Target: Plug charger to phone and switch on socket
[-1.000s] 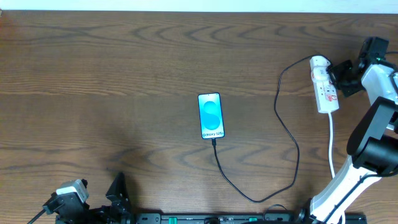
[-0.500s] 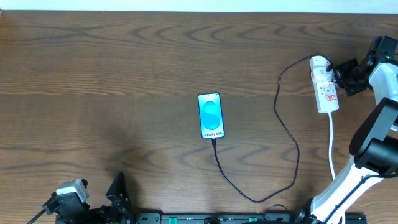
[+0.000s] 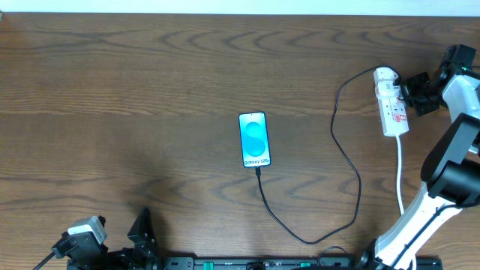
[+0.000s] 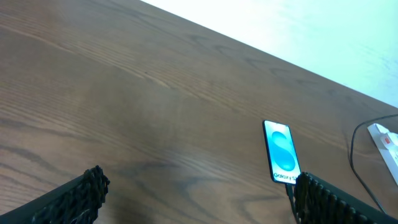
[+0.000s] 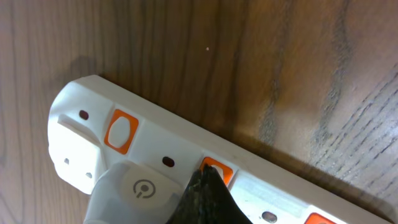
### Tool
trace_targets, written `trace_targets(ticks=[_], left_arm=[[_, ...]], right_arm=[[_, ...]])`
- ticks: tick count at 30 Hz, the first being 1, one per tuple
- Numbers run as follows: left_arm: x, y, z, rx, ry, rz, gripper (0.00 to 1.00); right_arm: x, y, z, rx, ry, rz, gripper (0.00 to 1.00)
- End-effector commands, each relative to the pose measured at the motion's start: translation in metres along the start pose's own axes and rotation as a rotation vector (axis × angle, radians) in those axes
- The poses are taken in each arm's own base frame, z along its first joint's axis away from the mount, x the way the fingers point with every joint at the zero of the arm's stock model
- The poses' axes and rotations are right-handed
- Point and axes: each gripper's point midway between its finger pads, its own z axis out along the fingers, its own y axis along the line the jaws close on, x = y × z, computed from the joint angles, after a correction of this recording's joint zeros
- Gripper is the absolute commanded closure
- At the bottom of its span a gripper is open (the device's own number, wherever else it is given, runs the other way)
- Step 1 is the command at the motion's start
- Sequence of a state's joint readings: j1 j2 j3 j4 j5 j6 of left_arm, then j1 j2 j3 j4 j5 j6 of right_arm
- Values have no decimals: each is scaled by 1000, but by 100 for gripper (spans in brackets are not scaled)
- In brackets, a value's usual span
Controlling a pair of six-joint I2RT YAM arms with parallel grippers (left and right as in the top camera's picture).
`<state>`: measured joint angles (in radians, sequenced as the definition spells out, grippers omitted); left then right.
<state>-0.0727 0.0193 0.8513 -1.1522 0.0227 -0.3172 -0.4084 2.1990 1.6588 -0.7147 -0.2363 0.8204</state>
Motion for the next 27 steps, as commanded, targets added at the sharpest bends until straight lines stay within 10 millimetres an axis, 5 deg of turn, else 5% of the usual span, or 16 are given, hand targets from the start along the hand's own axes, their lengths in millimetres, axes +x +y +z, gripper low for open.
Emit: trace_targets(ticks=[1, 8, 18, 21, 27], left_arm=[[-1, 2, -1, -10, -13, -4, 2], [-1, 2, -1, -10, -13, -4, 2], [-1, 2, -1, -9, -16, -4, 2], [-1, 2, -2, -7, -20, -4, 2], [-1, 2, -2, -8, -19, -4, 2]], right_arm=[[42, 10, 40, -20, 142, -69, 99], [40, 22, 17, -47, 107, -184, 99], [11, 51, -87, -94, -138, -287, 99], [12, 51, -89, -97, -140, -270, 99], [16, 35, -59, -40, -78, -233, 99]])
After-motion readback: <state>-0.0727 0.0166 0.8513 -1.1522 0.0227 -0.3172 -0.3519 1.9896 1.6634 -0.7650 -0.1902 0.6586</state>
